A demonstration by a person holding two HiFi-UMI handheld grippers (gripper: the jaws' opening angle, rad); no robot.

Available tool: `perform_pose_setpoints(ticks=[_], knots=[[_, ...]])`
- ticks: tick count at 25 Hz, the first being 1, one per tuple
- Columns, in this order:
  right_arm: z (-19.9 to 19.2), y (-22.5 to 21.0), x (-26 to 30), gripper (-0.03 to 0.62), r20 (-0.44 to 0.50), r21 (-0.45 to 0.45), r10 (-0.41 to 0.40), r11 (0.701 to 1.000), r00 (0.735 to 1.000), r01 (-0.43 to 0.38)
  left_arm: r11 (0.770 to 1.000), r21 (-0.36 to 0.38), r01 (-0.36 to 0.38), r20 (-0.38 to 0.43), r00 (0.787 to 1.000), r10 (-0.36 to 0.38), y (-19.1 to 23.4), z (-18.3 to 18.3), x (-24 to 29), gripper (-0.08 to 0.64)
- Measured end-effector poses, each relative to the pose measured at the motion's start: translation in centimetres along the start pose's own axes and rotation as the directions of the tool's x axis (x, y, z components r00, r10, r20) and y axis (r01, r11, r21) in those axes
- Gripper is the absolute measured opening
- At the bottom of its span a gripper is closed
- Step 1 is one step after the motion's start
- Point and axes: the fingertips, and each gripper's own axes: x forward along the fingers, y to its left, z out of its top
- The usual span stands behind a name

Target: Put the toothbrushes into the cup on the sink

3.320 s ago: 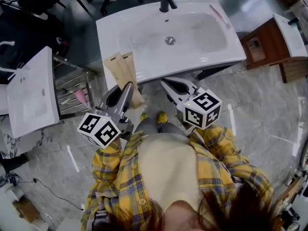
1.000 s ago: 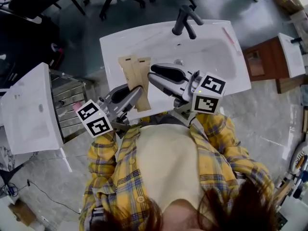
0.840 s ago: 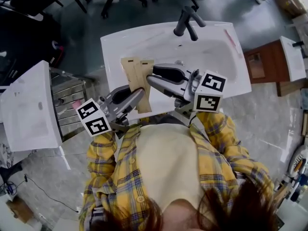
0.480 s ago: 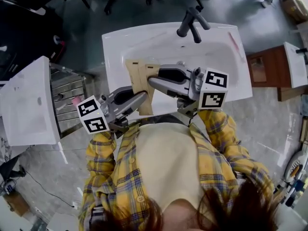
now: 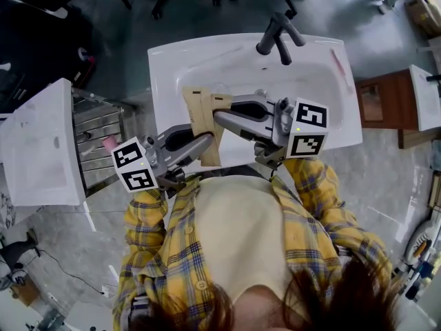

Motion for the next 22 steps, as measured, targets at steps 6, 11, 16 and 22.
perform_pose_setpoints(ticks=[6,11,16,22], knots=[[0.01,-0.08,-0.04,0.031,0.004,0.004,-0.029,1.000,1.000,0.029,1.000,0.010,-0.018,0.015,1.000,0.018,0.02,0.13,-0.10,0.043],[0.07,-0.21,-0.30,0.030,0.016,0.015,-0.053,0.999,0.998,0.052,0.999,0.028,-0.036,0.030,0.999,0.035,0.06,0.28,-0.14,0.048],[-0.01,-0.48,-0.47,0.029,0.029,0.035,-0.077,0.996,0.997,0.076,0.999,0.027,-0.035,0.035,0.999,0.034,0.22,0.25,-0.18,0.048],[0.11,-0.77,-0.66,0.028,0.043,0.062,-0.114,0.992,0.992,0.112,0.999,0.033,-0.037,0.044,0.998,0.036,0.30,0.52,-0.21,0.049]])
